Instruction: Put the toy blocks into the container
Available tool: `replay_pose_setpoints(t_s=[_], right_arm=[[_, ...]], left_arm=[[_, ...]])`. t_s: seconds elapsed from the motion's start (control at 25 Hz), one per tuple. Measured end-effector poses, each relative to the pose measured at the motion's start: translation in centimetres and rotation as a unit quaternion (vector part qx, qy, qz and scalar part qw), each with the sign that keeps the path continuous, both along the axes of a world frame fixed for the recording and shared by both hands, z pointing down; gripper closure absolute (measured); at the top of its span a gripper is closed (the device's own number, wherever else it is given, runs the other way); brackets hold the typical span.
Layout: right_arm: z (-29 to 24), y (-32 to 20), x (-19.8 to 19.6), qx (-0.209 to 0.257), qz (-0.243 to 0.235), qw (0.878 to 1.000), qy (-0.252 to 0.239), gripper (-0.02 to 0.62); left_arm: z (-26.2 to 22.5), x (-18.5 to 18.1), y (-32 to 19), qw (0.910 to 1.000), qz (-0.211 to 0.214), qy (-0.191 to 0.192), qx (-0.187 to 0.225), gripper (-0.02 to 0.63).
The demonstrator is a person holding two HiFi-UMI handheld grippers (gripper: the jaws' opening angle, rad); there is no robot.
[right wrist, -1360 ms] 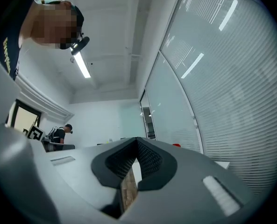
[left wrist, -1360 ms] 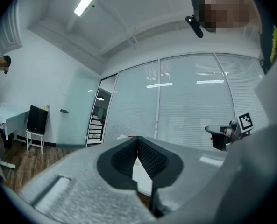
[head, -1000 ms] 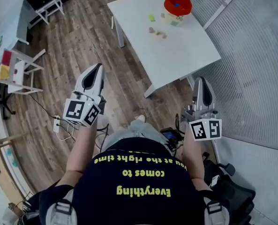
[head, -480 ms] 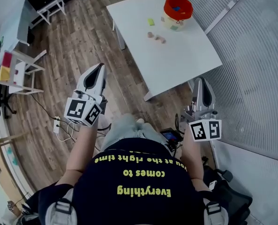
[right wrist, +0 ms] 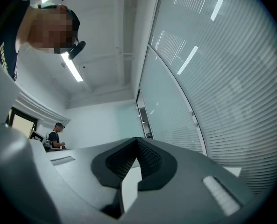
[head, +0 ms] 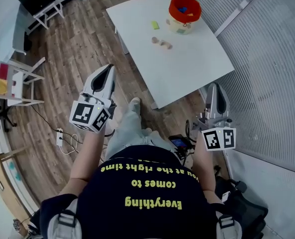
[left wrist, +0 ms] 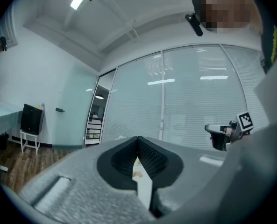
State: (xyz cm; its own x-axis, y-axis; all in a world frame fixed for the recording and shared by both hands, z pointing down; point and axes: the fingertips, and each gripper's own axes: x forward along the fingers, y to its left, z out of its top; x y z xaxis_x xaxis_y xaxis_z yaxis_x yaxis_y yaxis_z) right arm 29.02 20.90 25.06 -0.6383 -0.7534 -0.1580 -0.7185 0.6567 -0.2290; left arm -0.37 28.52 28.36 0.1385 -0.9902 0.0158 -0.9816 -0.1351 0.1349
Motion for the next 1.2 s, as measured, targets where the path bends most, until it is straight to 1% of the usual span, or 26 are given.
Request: replay_pose_setpoints(t_s=[0.16, 0.32, 0.52, 0.68, 0.96, 1.2], right_arm=[[-0.1, -2.5, -1.0, 0.003, 0.013, 1.0, 0.0, 0.591], [-0.5, -5.6, -2.5, 0.01, 0.027, 1.0, 0.001, 0.591], [-0.5, -9.3, -4.5, 0.001, 0.044, 0.999, 0.003, 0.591], [-1.1, -11.4, -6.1, 0.003, 0.06, 0.998, 0.007, 0.591], [-0.6, -14.9, -6.8, -0.002, 0.099, 0.995, 0.009, 0.591], [0.5, -16.2, -7.1, -0.017, 0.139, 0.99, 0.012, 0.591]], left_arm=[[0.5, -1.1, -3.3, 0.9999, 0.015, 0.001, -0.002, 0.606], [0.2, -2.5, -7.9, 0.9993, 0.036, -0.001, 0.003, 0.606], [-0.5, -4.4, -13.4, 0.9979, 0.065, -0.002, 0.006, 0.606], [-0.7, -5.7, -17.3, 0.9962, 0.087, 0.005, 0.006, 0.606], [0.0, -5.7, -23.5, 0.9905, 0.138, 0.006, 0.001, 0.606], [1.1, -5.4, -27.1, 0.9834, 0.181, 0.009, -0.009, 0.606]])
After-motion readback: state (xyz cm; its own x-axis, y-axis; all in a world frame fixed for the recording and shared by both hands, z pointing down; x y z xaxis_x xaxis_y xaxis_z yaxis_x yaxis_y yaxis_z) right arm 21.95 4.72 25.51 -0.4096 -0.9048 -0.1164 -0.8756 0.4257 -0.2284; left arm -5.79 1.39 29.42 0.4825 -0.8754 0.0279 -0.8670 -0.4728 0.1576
